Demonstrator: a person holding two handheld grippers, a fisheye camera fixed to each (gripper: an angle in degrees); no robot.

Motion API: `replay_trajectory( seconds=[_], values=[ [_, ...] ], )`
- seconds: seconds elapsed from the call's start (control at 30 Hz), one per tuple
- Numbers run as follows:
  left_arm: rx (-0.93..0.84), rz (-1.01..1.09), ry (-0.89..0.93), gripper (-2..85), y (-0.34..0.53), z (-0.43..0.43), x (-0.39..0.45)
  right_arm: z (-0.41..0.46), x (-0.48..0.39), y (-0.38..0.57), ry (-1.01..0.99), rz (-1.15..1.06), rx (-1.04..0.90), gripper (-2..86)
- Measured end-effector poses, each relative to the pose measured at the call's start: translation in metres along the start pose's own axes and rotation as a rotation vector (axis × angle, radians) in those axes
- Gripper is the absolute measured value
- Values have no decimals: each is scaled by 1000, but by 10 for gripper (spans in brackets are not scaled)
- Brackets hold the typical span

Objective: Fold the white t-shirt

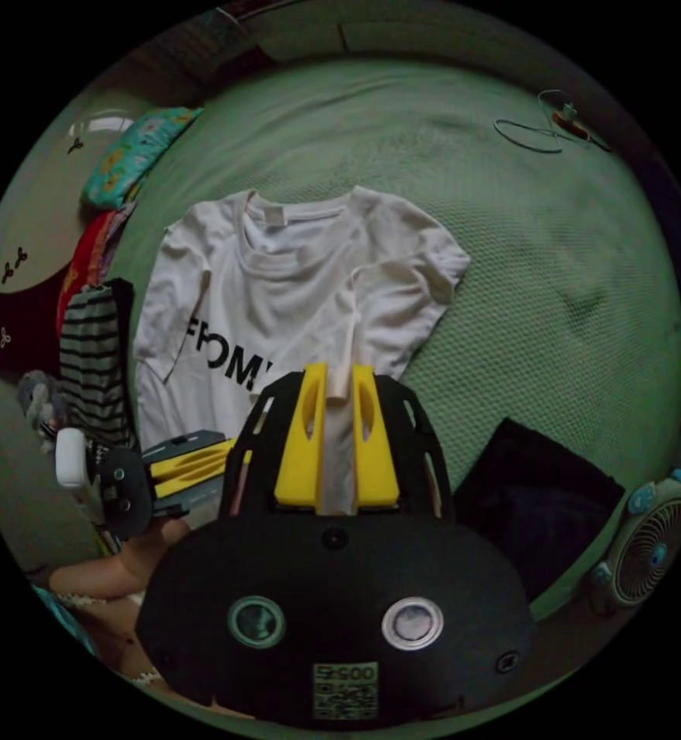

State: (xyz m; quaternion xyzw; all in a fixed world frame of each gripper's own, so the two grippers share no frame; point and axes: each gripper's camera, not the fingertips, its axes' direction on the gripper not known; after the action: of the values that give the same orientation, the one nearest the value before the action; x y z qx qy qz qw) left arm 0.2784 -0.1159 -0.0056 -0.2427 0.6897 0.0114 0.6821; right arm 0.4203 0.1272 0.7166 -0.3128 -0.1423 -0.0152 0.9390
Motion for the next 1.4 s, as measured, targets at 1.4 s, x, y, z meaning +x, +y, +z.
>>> replay_trajectory(
  seconds=[1.4],
  values=[
    [-16,0,3,-6,49,-12,-24,-121,-23,55,193,292,304,-15]
  ],
)
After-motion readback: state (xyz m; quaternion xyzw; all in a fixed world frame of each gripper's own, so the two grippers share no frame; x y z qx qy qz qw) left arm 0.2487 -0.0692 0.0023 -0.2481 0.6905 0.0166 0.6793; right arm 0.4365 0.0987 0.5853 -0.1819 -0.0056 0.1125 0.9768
